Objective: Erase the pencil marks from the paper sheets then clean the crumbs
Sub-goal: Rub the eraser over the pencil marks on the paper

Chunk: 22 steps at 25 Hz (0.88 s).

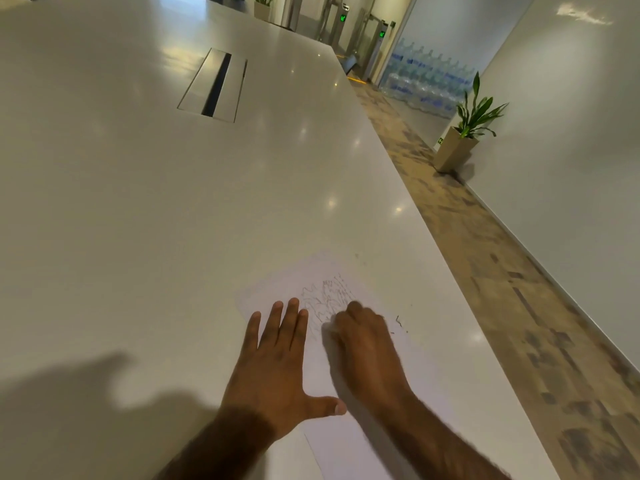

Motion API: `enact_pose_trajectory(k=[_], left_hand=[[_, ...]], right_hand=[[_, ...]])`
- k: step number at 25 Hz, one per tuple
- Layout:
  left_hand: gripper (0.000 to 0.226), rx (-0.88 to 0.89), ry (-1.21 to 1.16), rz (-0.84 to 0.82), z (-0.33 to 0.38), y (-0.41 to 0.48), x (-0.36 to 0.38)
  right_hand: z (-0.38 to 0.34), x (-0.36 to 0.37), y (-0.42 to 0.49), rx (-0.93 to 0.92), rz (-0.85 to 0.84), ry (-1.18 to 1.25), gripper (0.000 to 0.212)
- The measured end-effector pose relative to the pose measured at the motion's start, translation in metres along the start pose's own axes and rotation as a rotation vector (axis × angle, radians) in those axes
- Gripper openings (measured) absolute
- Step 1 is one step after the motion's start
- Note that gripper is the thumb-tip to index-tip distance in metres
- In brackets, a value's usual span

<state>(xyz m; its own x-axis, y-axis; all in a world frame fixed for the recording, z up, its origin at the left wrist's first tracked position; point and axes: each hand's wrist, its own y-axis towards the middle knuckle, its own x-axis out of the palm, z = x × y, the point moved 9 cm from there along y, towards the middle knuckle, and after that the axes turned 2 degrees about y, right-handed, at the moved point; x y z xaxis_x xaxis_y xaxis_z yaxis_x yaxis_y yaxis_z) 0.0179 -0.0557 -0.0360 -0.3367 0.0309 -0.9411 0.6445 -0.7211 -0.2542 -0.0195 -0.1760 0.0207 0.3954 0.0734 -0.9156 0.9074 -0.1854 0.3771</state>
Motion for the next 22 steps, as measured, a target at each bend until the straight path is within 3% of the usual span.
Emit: enact_pose_trajectory(k=[2,5,7,11,16,19,22], left_hand=[[0.133,0.006,0.002,-0.017,0.001,0.001,0.002],[0.132,-0.004,-0.017,-0.006,0.000,0.001,0.002],[0.133,0.002,-0.025,0.007,0.000,0.000,0.000],[0.136,0.012,-0.021,0.029,0.000,0.001,-0.001],[0.138,0.009,-0.020,0.070,-0.002,0.000,-0.002],[0.143,0.012,-0.023,0.082,-0.001,-0.001,-0.002],[0.140,0.018,-0.019,0.087,-0.001,0.001,-0.003]], right_hand=[[0.015,-0.002,0.008,0.026,0.025,-0.052,0.021],[0.068,-0.026,0.037,0.280,0.057,-0.047,0.033],[0.060,-0.034,0.041,0.256,0.095,0.050,0.038],[0.009,-0.013,0.001,0.092,0.016,0.043,0.031],[0.069,-0.036,0.039,0.352,0.038,0.054,0.031],[0.029,-0.022,0.022,0.235,0.029,0.140,0.024],[0.013,-0.003,0.012,0.138,-0.005,0.055,0.022]])
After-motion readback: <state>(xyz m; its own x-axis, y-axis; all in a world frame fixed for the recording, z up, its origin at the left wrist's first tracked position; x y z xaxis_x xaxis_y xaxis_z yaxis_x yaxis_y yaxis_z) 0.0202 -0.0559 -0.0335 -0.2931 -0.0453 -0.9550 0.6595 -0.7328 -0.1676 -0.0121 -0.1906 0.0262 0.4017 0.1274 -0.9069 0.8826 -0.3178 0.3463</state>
